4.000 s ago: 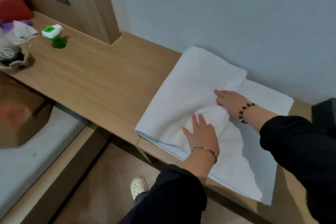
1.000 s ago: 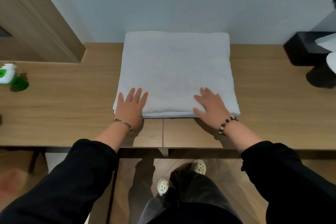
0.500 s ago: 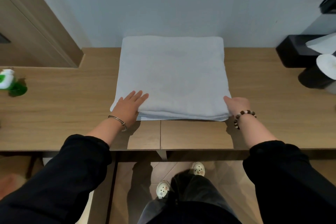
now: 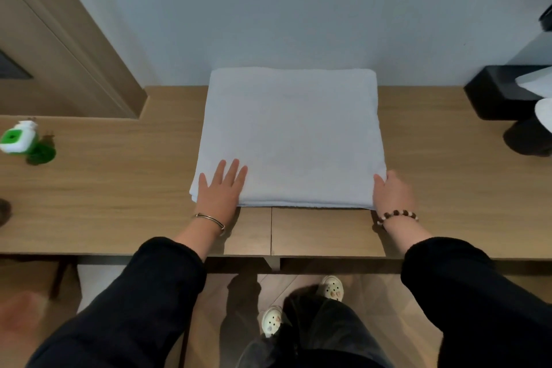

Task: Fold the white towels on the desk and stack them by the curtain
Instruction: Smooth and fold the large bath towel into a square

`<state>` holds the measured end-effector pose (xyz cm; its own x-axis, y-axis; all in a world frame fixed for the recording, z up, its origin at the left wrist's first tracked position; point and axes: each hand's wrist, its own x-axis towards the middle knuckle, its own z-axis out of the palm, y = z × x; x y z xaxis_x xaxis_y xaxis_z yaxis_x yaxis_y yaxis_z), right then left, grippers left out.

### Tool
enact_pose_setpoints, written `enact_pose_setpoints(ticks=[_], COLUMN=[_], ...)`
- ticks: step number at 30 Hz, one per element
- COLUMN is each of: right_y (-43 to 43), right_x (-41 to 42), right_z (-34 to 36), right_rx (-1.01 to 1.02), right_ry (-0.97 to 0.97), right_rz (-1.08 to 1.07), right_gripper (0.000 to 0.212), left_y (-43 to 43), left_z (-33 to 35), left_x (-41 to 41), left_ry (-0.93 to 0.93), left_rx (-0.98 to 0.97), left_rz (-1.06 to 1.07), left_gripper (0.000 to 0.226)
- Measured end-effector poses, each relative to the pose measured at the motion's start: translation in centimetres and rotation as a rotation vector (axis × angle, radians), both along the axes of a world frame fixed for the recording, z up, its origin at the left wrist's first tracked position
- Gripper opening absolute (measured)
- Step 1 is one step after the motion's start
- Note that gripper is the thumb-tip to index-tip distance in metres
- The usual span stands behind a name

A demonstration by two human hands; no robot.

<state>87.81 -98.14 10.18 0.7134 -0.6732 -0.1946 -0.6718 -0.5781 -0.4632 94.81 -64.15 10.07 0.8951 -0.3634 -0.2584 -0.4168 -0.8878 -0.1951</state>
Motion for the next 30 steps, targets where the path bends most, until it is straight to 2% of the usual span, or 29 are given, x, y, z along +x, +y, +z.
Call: enact_pose_setpoints(ticks=[3,4,6,8,10,12,15,22,25,27,30], right_y=[1.2,1.6,2.8,5.3,7.5,8.1,6.7,4.6,4.2,5.1,6.6], right_x=[0.0,0.1,0.7,1.7,2.6,2.7,2.3,1.6,1.5,2.3,5.1], right_z=[0.8,1.0,1.6,2.3,1.7,0.1,-1.4,-1.1,0.0,1.1,2.7], right_rx=[-0.169,-0.271,-0.429,-0.401,-0.381,-0.395,-0.417,-0.448,-0.429,-0.351,-0.325], right_ry=[0.028,0.005,-0.095,-0.172,-0.046,0.113,0.183,0.232,0.235,0.172,-0.032], right_rz=[0.067,0.102,0.210,0.389,0.607,0.741,0.740,0.739,0.725,0.648,0.548], right_gripper=[0.015,0.021,0.052,0.058,0.054,0.055,0.059,0.060,0.064,0.061,0.042], left_y=[-0.2,-0.2,-0.4,-1.4,-2.6,-3.4,-3.1,-1.1,-0.9,-1.6,-4.0], left_z=[0.1,0.2,0.7,1.3,1.5,0.8,-0.6,0.2,1.9,3.6,5.4], left_x=[-0.2,-0.3,-0.1,0.5,0.8,0.6,0.1,-1.6,-1.8,-0.5,3.2], left_ry=[0.039,0.068,0.123,0.141,0.141,0.147,0.122,0.196,0.237,0.214,0.048], left_rx=[0.044,0.042,-0.024,-0.149,-0.248,-0.250,-0.179,-0.157,-0.185,-0.287,-0.326], left_rz=[0.010,0.024,0.013,-0.124,-0.237,-0.171,-0.079,-0.103,-0.098,-0.047,-0.043], left_gripper=[0.087,0.089,0.085,0.077,0.066,0.058,0.054,0.063,0.058,0.046,0.032])
